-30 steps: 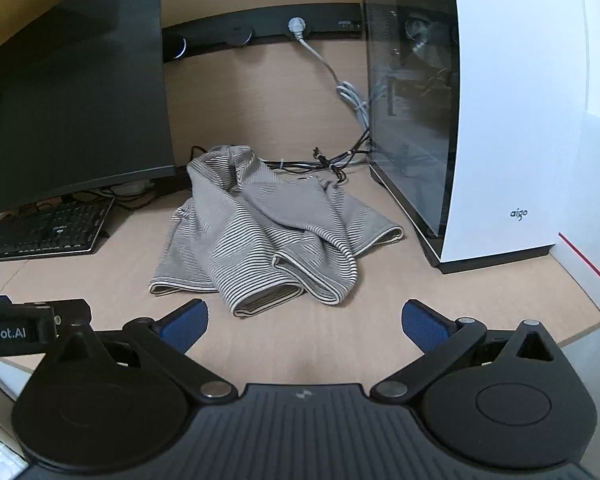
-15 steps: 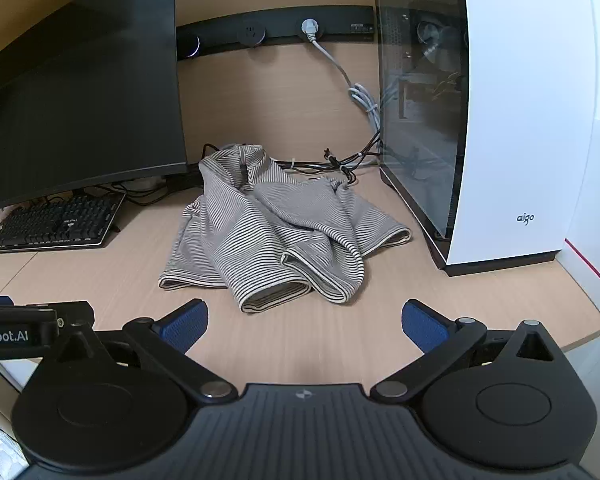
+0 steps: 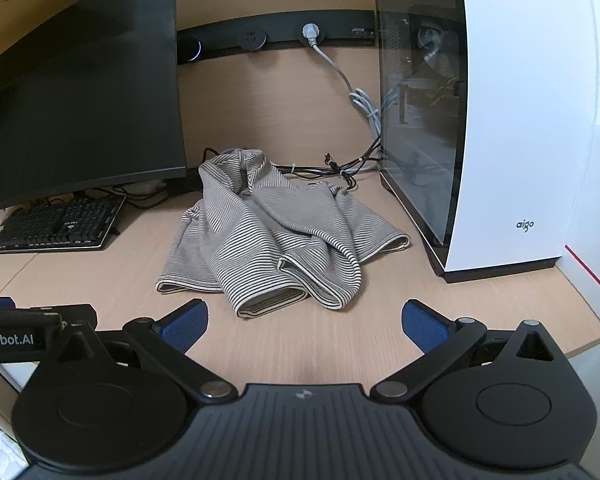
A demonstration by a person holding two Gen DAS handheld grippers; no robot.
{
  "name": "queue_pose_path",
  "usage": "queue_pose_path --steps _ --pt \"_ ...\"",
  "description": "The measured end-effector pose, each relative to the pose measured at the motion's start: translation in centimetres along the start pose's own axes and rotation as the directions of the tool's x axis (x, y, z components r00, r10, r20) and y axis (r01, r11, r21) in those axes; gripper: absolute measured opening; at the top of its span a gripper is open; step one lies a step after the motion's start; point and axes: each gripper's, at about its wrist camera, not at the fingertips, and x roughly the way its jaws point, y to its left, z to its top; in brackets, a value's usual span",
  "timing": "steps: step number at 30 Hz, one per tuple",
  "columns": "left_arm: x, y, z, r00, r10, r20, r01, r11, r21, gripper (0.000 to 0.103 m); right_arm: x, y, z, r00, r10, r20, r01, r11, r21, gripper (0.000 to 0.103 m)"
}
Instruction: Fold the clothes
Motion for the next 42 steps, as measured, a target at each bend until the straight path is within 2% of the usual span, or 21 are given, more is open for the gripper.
queue_pose_path --steps 42 --pt "2.4 -0.9 0.4 0.999 -0.011 -0.041 0.012 1.0 0.014 0.103 1.6 -0.7 -0.2 0.999 -0.012 -0.034 0.013 1.0 0.022 0.103"
